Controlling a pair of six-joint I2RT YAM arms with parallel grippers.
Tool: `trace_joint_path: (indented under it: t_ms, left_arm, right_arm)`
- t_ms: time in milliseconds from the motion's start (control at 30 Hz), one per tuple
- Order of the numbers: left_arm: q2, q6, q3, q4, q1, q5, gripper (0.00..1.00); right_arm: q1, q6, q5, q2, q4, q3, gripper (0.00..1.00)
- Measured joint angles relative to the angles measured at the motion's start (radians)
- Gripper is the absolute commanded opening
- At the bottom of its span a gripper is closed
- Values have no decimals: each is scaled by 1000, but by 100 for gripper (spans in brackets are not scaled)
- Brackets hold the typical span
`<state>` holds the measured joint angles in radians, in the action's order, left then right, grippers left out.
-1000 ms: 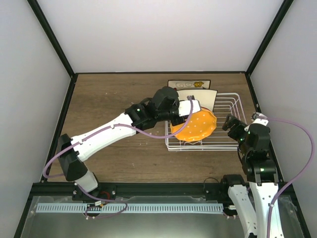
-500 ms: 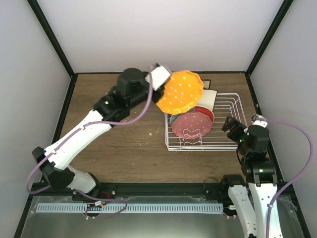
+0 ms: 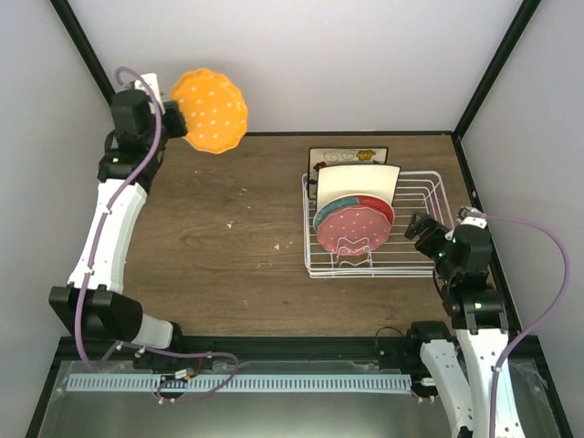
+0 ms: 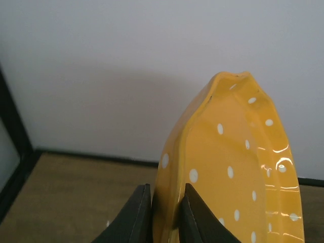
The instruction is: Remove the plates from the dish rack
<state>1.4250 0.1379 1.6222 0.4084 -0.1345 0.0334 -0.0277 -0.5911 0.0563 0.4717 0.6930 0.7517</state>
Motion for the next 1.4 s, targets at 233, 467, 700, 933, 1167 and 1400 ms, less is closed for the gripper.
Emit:
trace_joint_path:
  t_ms: [233, 467, 700, 933, 1167, 1400]
  left_arm:
    - [109, 214, -180, 14, 179, -143, 4]
    - [280, 367, -326, -9, 170, -306, 4]
    - [418, 436, -335, -91, 135, -358, 4]
    - [503, 454, -298, -135, 77, -373, 4]
    - [506, 462, -300, -134, 53, -370, 4]
    - [542, 465, -298, -144, 55, -338, 4]
  right_arm:
    - [0, 8, -43, 66, -28, 0, 100]
    - [0, 26, -53, 82, -35, 7, 100]
    - [0, 33, -53, 84, -25, 37, 100]
    - [0, 33, -48, 78, -20, 43, 100]
    - [0, 34, -32, 71, -10, 54, 100]
    - [0, 37, -30, 78, 0, 60, 100]
